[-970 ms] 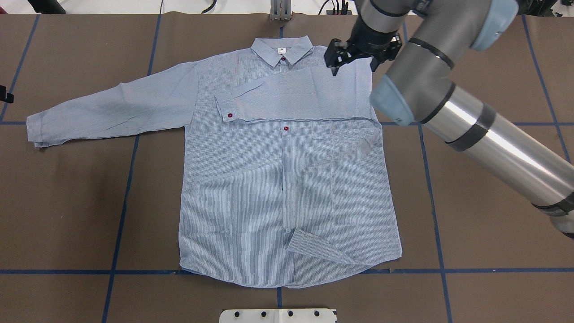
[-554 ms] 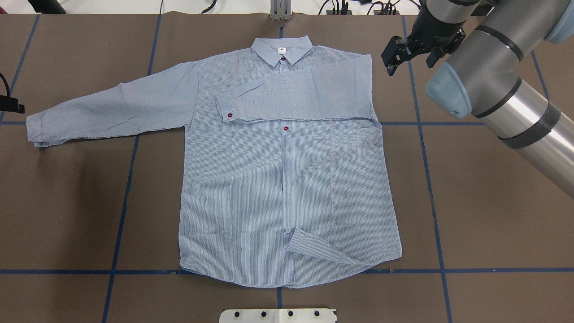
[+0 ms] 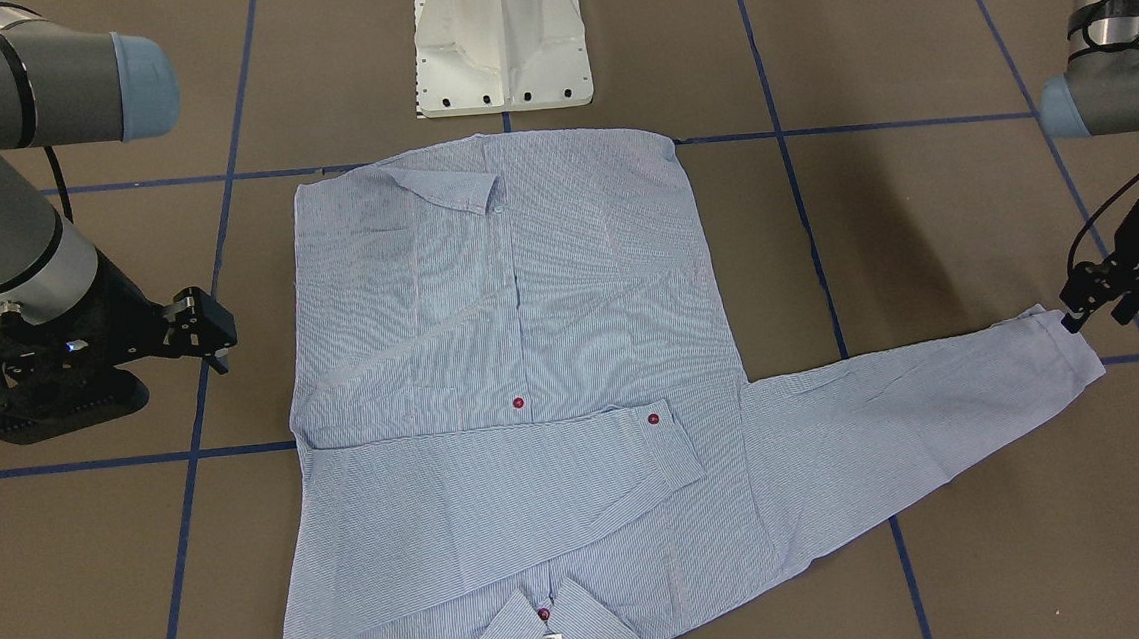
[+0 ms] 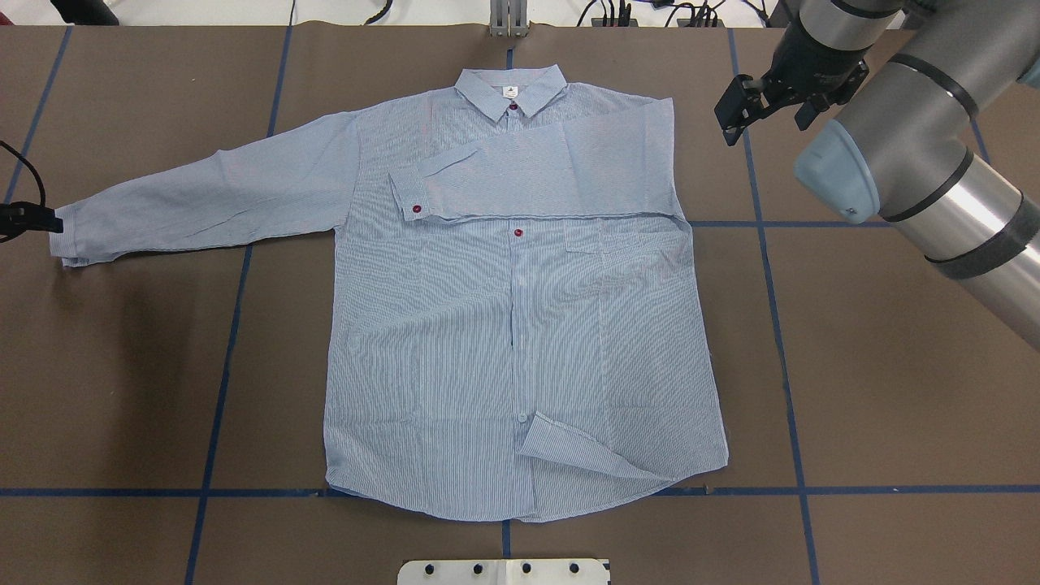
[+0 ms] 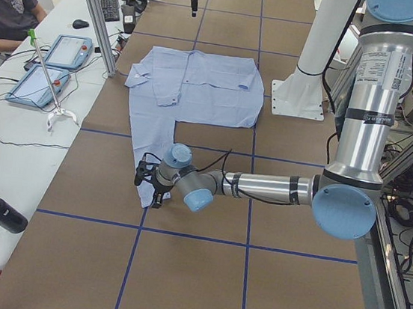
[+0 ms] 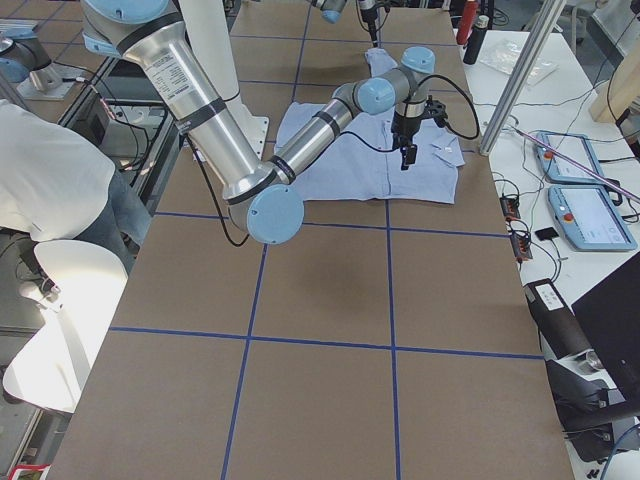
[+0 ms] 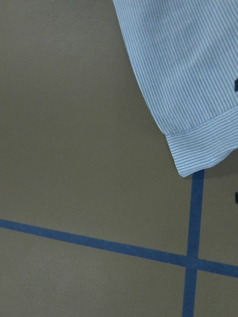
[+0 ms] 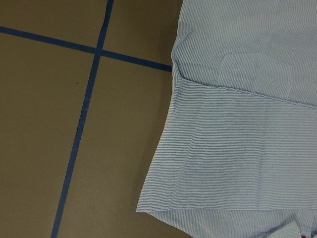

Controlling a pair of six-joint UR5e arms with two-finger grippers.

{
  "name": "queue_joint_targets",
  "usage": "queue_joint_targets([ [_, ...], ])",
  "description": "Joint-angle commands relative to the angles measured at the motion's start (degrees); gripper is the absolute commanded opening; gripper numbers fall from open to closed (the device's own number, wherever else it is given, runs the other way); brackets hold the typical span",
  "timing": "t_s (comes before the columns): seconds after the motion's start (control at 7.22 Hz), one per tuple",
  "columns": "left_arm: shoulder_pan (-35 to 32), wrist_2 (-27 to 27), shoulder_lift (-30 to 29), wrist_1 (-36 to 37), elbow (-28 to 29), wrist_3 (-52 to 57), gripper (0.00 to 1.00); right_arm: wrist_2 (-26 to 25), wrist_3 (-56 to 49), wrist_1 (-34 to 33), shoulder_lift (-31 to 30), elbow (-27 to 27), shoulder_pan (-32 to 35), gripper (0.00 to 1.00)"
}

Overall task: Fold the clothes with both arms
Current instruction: 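Raise the right gripper away while the left gripper moves to the other cuff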

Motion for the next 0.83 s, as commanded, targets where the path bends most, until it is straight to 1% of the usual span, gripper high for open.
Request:
queue_joint_targets([
  [0.0, 1.9, 0.1, -0.1, -0.1, 0.3, 0.0, 0.74, 0.9, 0.4, 0.1, -0.2, 0.2, 0.0, 1.00],
  [0.14, 2.1, 0.1, -0.2, -0.1, 0.4, 0.0, 0.73, 0.8, 0.6, 0.1, -0.2, 0.8, 0.0, 1.00],
  [0.55, 2.1, 0.1, -0.7, -0.1, 1.5, 0.3, 0.56, 0.8, 0.6, 0.0, 0.0, 0.8, -0.1, 1.00],
  [0.69, 2.1, 0.1, -0.7, -0.1, 1.6, 0.6, 0.54, 0.8, 0.6, 0.0, 0.1, 0.8, -0.2, 1.00],
])
